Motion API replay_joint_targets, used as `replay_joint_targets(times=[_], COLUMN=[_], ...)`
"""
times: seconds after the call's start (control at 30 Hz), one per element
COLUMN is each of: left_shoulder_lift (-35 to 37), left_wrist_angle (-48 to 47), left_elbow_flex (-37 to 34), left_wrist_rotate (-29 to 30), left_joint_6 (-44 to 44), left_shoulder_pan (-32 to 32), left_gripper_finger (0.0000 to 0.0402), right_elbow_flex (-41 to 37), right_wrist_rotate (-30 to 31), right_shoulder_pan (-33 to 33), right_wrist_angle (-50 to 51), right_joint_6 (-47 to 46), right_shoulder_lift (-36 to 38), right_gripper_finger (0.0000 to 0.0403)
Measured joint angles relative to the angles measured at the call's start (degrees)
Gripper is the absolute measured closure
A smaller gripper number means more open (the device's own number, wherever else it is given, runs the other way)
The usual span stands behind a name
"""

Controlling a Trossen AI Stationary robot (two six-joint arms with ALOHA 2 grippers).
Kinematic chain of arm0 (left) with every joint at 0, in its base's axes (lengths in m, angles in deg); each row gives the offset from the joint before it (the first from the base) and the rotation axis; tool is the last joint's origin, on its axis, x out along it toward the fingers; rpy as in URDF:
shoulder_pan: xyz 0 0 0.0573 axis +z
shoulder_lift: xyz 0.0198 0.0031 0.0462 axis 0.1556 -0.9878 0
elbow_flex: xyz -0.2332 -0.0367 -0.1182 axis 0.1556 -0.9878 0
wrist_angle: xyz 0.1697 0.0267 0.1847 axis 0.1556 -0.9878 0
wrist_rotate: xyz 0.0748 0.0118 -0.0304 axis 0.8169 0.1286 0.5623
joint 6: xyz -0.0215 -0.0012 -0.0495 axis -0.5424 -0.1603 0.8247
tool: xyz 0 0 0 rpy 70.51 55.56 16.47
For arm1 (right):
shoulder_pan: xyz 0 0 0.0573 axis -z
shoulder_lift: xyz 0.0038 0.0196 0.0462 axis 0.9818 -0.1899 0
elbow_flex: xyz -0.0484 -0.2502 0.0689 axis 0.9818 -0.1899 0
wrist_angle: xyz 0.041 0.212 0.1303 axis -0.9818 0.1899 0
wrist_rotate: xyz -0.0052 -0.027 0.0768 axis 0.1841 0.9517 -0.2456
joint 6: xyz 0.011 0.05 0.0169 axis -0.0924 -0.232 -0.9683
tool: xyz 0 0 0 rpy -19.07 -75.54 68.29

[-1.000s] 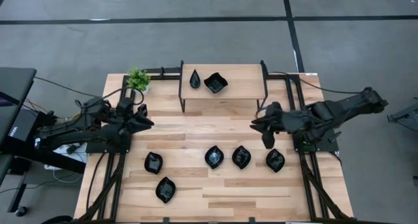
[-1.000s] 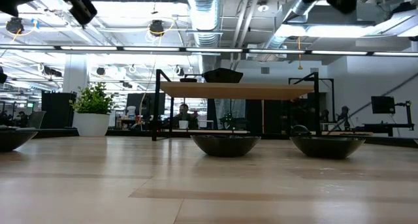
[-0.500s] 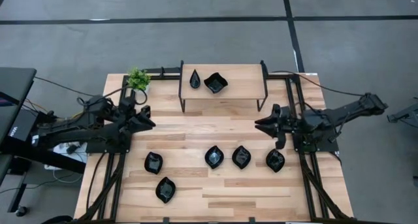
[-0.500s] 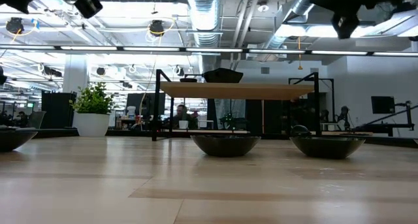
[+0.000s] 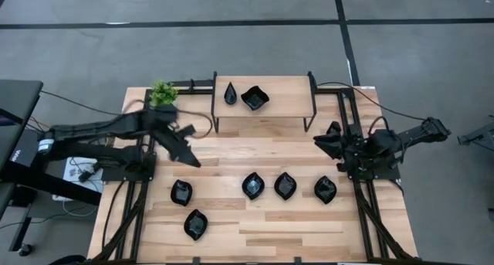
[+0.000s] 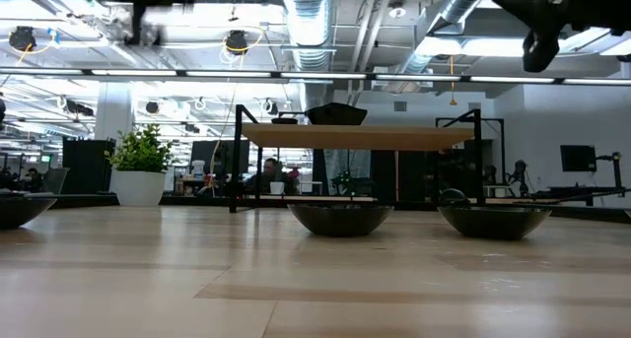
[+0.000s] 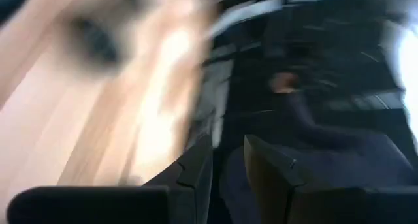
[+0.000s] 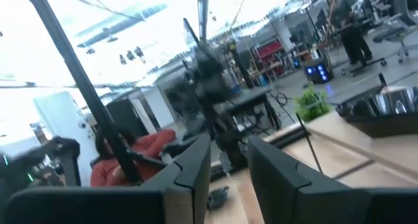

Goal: Pick & Place Mini shaped plates
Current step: Put the black leaf shaped plate on the shelf

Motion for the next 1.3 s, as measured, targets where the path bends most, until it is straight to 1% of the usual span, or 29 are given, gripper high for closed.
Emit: replay_joint_targets(times=[0.1, 0.17, 0.27, 0.33, 0.47, 0.57, 0.63, 0.7, 0.77, 0.87, 0.93, 1.07, 1.13, 1.3], left_shoulder_lift=[-3.4, -4.2, -2.6, -0.4, 5.4, 9.7, 11.9, 13.0, 13.4, 13.2, 13.2, 12.2, 10.2, 2.8], left_wrist_angle=[-11.0, -18.3, -25.0, -27.7, -28.0, -28.9, -28.4, -27.2, -27.0, -26.8, -26.8, -26.7, -26.7, -26.8], left_elbow_flex=[-1.5, -3.6, -6.9, -9.1, -12.0, -14.6, -16.2, -17.1, -17.9, -18.0, -18.0, -18.0, -18.0, -18.0], left_wrist_rotate=[5.0, 8.8, 13.3, 16.5, 23.4, 27.3, 30.2, 32.5, 34.3, 35.9, 35.5, 40.3, 41.0, 39.6], left_joint_6=[8.6, 13.2, 20.4, 24.6, 33.8, 37.1, 40.9, 43.8, 44.0, 44.3, 50.2, 57.0, 59.7, 64.8], left_shoulder_pan=[-1.2, -2.5, -5.5, -7.6, -12.2, -15.2, -17.4, -19.1, -20.2, -20.9, -21.0, -23.8, -26.1, -32.9], left_gripper_finger=[0.0311, 0.0311, 0.0311, 0.0311, 0.0311, 0.0311, 0.0311, 0.0311, 0.0311, 0.0311, 0.0311, 0.0311, 0.0311, 0.0311], right_elbow_flex=[0.0, 0.1, 0.1, 0.1, 0.1, 0.1, 0.1, 0.1, 0.1, 0.1, 0.1, 0.1, 0.1, 0.1], right_wrist_rotate=[0.0, 0.1, 0.2, 0.2, 0.4, 2.1, 3.3, 4.2, 4.2, 4.2, 4.2, 4.2, 4.2, 4.3], right_shoulder_pan=[0.0, 0.0, 0.0, 0.0, 0.0, 0.0, 0.0, 0.0, 0.0, 0.0, 0.0, 0.0, 0.0, 0.0], right_wrist_angle=[-0.2, 0.1, 0.2, 0.1, 0.2, 0.2, 0.4, 0.7, 0.9, 1.3, 1.3, 1.3, 1.3, 1.1], right_joint_6=[0.3, 0.3, 0.3, 0.3, 0.3, 0.3, 0.3, 0.3, 0.3, 0.3, 0.3, 0.3, 0.3, 0.3], right_shoulder_lift=[0.7, 1.0, 1.0, 1.0, 1.0, 1.0, 1.0, 1.0, 1.0, 1.0, 1.0, 1.0, 1.0, 1.0], right_gripper_finger=[0.0306, 0.0306, 0.0306, 0.0306, 0.0306, 0.0306, 0.0306, 0.0306, 0.0306, 0.0306, 0.0306, 0.0306, 0.0306, 0.0306])
